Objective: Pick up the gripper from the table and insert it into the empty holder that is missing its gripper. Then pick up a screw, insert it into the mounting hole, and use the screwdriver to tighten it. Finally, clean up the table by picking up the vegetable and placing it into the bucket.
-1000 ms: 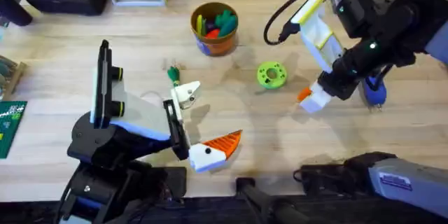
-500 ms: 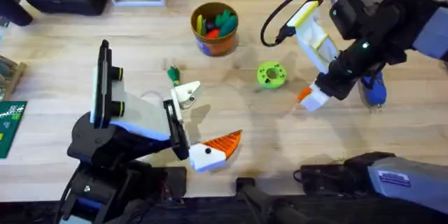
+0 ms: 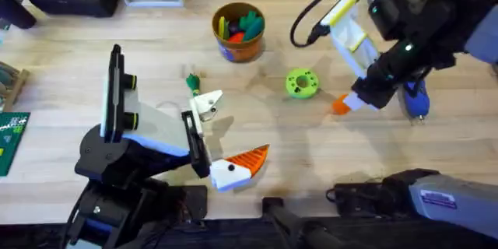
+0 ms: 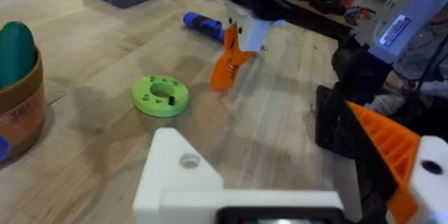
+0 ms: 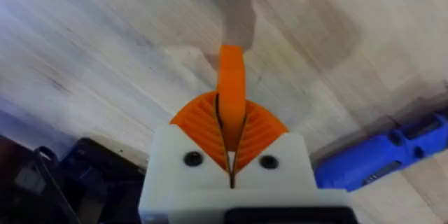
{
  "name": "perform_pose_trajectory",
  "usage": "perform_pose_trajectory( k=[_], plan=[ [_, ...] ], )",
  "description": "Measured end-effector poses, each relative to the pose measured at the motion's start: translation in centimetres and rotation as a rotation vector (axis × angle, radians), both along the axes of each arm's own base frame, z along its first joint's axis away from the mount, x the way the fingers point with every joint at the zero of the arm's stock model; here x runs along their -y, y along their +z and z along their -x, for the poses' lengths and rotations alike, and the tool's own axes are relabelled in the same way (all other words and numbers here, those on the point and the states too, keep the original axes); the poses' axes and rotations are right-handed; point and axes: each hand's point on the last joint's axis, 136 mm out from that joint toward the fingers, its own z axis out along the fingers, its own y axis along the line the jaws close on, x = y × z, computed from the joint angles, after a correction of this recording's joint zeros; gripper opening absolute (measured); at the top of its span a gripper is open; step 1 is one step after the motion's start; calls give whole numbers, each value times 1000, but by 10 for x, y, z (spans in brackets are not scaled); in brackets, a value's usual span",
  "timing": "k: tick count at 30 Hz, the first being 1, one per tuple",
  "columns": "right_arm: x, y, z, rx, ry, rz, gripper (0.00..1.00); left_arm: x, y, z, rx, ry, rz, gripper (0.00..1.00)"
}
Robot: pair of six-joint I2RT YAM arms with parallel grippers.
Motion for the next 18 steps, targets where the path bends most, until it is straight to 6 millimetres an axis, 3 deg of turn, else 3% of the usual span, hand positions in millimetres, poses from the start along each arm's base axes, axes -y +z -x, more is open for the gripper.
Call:
perform_pose_trajectory(
  k=[3,7,11,15,18],
  plan=[
    [-2,22,-10,76,-32,-19,8,0,0,0,0,0,0,986],
    [-8,72,-25,270,-76,-89,8,0,0,0,0,0,0,986],
    [-20,110,-20,407,-104,-211,8,0,0,0,0,0,0,986],
    [-44,134,-15,454,-143,-398,8,0,0,0,0,0,0,986],
    [-63,140,-10,394,-197,-533,8,0,0,0,0,0,0,986]
  ],
)
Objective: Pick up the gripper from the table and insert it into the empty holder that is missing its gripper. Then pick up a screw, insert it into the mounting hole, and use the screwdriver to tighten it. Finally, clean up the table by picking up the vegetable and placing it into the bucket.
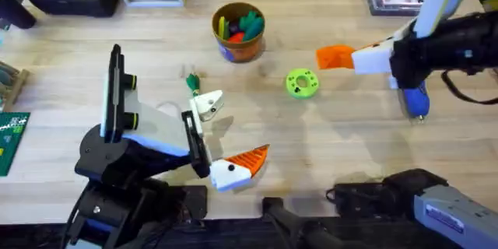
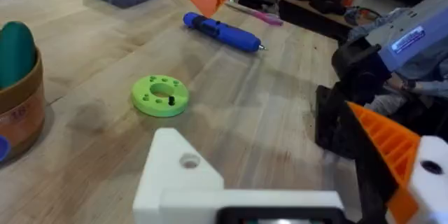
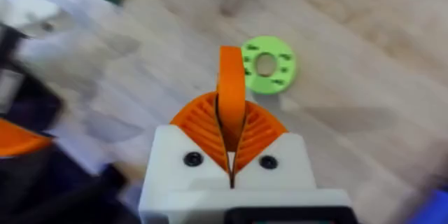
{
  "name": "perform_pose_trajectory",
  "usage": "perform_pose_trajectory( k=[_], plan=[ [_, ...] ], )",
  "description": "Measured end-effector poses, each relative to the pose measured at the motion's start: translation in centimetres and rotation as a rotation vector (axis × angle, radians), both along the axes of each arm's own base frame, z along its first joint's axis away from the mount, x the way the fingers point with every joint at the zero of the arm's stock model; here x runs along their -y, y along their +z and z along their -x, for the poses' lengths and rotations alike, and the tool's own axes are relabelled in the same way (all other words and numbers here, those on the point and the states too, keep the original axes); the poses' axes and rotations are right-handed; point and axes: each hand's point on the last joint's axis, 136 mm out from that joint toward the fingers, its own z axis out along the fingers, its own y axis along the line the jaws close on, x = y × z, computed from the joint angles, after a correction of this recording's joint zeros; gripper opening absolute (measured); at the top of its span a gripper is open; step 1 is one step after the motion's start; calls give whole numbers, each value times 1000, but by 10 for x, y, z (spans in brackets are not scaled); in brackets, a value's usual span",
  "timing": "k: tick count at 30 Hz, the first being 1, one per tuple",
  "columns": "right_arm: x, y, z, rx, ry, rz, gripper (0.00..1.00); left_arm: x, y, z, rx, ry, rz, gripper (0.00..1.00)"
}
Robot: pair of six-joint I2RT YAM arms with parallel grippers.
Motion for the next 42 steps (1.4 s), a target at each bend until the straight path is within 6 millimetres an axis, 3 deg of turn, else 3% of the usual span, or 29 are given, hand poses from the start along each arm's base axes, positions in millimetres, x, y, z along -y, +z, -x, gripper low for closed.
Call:
perform_pose_trajectory(
  k=[7,14,22,31,36,42],
  plan=[
    [-36,-8,9,-286,-59,-267,8,0,0,0,0,0,0,985],
    [-71,-10,18,-526,-6,-446,8,0,0,0,0,0,0,985],
    [-74,-7,39,-538,15,-517,8,0,0,0,1,0,0,985],
    [-82,-43,43,-502,-45,-723,7,0,0,0,0,-1,0,985],
    [-99,-68,52,-613,-65,-828,7,0,0,0,0,-3,0,985],
    [-122,-59,63,-692,-32,-910,7,0,0,0,0,-3,0,985]
  ],
)
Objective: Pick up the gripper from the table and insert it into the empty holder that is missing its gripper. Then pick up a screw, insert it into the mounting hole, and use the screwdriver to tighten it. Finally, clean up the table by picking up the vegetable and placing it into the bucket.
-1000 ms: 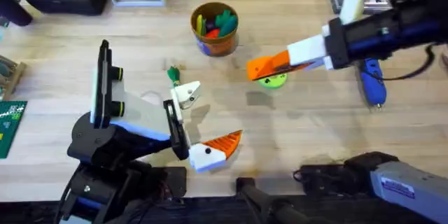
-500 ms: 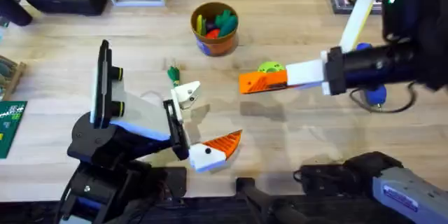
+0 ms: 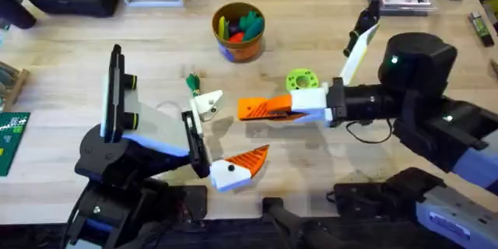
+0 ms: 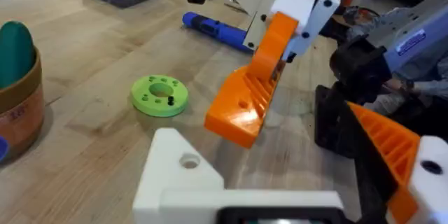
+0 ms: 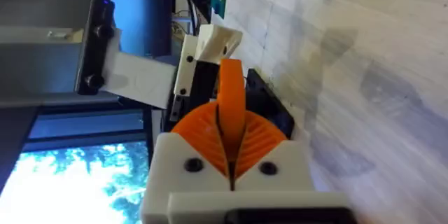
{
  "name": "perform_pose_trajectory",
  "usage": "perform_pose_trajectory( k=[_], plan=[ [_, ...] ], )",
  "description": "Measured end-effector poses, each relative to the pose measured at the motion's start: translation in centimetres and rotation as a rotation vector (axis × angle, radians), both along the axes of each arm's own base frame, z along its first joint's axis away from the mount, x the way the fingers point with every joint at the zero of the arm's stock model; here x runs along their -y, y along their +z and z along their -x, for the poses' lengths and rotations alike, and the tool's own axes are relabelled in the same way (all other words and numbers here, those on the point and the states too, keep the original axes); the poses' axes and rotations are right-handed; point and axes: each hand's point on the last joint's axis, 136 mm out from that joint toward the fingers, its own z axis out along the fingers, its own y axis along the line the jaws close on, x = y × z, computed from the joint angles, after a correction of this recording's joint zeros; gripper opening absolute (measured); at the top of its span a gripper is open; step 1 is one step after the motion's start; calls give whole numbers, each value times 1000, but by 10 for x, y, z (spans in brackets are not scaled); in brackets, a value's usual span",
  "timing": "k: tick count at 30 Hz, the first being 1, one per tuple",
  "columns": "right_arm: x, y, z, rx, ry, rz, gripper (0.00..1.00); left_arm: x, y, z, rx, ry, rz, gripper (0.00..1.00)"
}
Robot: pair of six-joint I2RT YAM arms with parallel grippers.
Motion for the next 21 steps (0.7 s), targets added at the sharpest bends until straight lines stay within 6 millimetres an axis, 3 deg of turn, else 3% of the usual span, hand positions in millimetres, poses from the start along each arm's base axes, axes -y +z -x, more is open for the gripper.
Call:
perform_pose_trajectory(
  k=[6,21],
  plan=[
    [-12,-11,3,-129,17,4,7,0,0,0,0,0,0,985],
    [-46,-6,-19,-183,43,-108,7,-3,0,-7,-3,41,-1,986]
  ],
)
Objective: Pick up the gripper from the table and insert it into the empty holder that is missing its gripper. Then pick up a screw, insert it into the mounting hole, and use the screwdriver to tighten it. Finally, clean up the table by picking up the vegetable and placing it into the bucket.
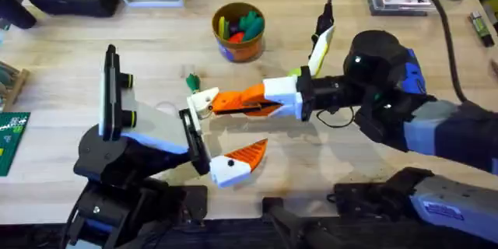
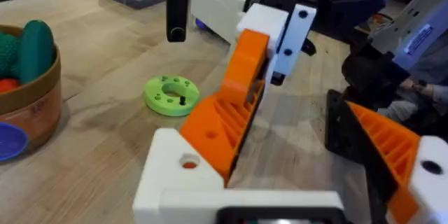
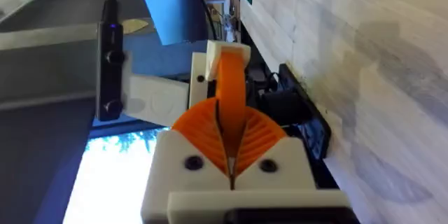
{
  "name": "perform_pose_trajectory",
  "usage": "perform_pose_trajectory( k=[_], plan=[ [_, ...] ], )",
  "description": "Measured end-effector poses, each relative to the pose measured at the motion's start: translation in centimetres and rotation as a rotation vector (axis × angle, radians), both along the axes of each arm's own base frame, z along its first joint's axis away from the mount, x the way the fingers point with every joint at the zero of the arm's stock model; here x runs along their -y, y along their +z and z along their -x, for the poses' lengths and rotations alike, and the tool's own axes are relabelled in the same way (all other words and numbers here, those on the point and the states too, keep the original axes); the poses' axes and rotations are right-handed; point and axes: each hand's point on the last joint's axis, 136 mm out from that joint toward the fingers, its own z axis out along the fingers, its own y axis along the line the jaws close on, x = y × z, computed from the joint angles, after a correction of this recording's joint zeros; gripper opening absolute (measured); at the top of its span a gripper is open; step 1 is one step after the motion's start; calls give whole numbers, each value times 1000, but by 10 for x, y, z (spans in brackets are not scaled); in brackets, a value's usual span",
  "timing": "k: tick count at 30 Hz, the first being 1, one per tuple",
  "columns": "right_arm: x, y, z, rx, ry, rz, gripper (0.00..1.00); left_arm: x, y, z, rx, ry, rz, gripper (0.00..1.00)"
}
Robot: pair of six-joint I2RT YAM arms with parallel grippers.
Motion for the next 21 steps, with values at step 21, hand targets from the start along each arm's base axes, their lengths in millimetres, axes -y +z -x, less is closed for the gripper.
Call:
perform_pose_trajectory(
  k=[21],
  plan=[
    [-15,-9,-22,-106,3,15,7,-4,-1,-9,-27,56,5,986]
  ],
)
